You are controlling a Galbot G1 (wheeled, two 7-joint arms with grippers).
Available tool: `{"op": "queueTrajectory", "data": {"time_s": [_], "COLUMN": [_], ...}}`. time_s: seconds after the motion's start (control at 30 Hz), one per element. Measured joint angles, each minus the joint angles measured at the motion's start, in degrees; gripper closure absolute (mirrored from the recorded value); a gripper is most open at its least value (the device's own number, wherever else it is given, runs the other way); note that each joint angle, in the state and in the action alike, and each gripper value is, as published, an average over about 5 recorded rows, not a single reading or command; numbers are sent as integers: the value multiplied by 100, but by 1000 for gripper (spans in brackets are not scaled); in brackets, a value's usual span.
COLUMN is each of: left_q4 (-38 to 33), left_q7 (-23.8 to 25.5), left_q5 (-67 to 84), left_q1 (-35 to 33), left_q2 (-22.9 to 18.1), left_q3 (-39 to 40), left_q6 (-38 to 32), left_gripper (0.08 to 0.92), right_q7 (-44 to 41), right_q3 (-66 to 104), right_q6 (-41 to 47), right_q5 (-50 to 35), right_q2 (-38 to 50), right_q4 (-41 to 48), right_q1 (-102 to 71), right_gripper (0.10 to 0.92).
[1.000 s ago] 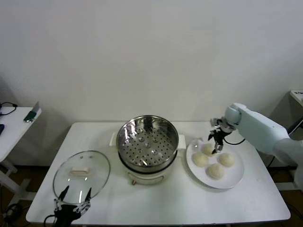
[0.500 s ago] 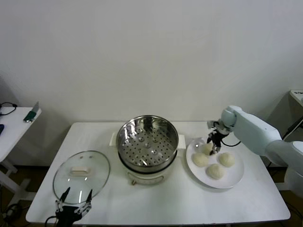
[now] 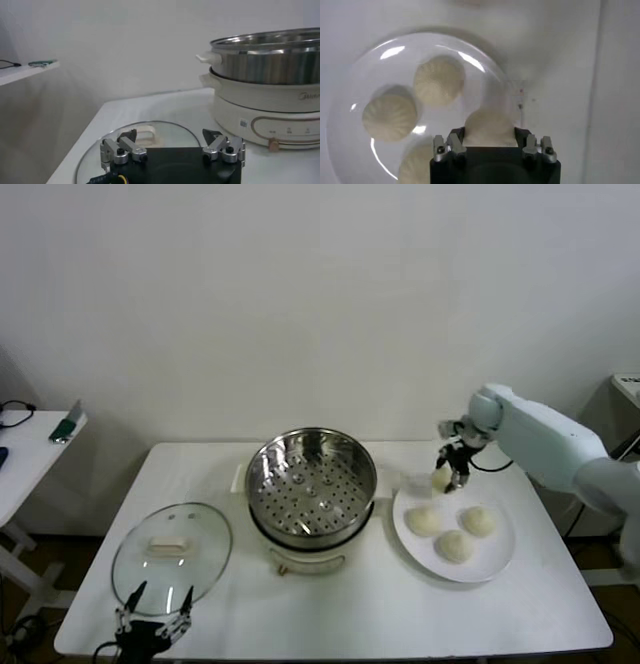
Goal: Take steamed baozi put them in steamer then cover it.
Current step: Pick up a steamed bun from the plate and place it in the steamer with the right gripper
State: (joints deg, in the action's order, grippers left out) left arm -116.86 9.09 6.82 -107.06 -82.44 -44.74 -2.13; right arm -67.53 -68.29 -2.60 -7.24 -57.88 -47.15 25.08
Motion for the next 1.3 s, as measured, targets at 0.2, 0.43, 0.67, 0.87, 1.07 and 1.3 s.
{"op": "queueTrajectory", "data": {"time_s": [0.2, 0.43, 0.67, 0.87, 1.07, 1.3], "left_q4": [-35, -86, -133, -193, -242, -216], "left_q7": [0, -8, -15, -21, -20, -20], "left_q5": [-24, -102, -166, -193, -218, -218], "left_q1": [53, 90, 50, -1, -11, 25], "left_q2": [7, -36, -83, -131, -171, -154], "left_q3": [39, 88, 84, 70, 71, 30], "left_q6": [7, 29, 30, 26, 30, 28], "left_gripper": [177, 177, 177, 177, 177, 177], "right_q7": [-9, 152, 353, 483, 601, 805], "right_q3": [-496, -799, -1002, -1027, -985, -768], "right_q6": [-476, -1064, -1708, -2146, -2447, -2732], "right_q5": [-350, -400, 28, 561, 1011, 1491], "right_q2": [-226, -755, -1316, -1668, -1852, -2079], "right_q4": [-837, -1858, -2278, -2132, -1736, -1187], "right_q1": [1149, 1840, 1884, 1547, 1073, 571], "right_gripper": [357, 357, 356, 356, 355, 357]}}
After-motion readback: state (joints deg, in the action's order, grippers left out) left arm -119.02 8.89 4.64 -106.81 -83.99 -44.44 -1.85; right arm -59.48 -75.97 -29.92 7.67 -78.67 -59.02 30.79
